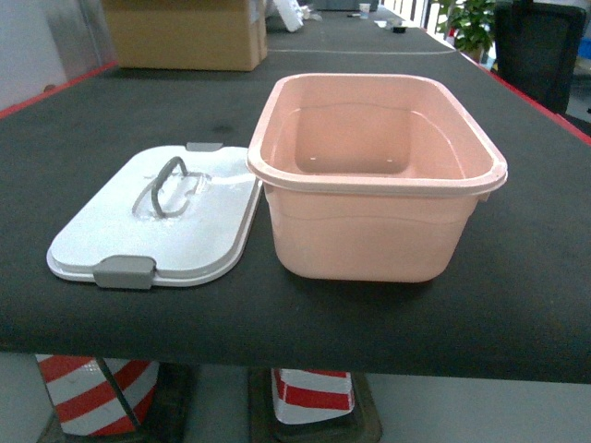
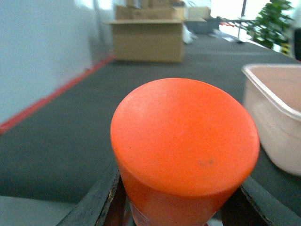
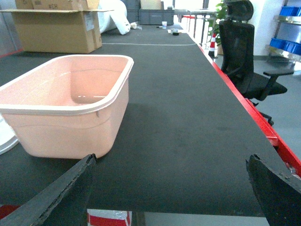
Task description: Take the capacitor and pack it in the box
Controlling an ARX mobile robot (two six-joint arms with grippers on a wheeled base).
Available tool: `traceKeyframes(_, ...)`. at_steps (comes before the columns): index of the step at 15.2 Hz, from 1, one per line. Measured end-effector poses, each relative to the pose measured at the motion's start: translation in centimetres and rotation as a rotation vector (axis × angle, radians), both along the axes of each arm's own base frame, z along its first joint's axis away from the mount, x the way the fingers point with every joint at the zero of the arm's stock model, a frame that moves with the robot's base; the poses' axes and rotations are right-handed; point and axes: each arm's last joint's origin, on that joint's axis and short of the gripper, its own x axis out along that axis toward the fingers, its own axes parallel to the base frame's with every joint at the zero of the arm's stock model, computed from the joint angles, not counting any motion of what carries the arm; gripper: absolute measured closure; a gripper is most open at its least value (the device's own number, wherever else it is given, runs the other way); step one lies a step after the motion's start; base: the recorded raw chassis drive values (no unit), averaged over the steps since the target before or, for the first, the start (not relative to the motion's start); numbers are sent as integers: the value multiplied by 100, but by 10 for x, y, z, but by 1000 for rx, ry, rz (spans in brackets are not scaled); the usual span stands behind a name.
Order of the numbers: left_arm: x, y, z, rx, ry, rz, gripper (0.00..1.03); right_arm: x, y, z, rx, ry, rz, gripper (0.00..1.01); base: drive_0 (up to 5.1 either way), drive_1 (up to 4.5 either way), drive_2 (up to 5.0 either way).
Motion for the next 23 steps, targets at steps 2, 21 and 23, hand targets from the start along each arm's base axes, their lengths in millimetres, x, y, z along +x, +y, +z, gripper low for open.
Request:
traceKeyframes(2, 23, -3, 14, 65, -37, 138, 59, 0, 0, 0, 0, -2, 1, 3, 0, 0, 0)
traceKeyframes(21, 292, -181, 124, -35, 8, -238, 5, 0, 0, 0, 0, 0, 0, 3, 0, 0, 0)
traceKeyframes(23, 264, -112, 131, -37, -24, -134, 5, 0, 0, 0, 0, 0, 0, 3, 0, 0, 0)
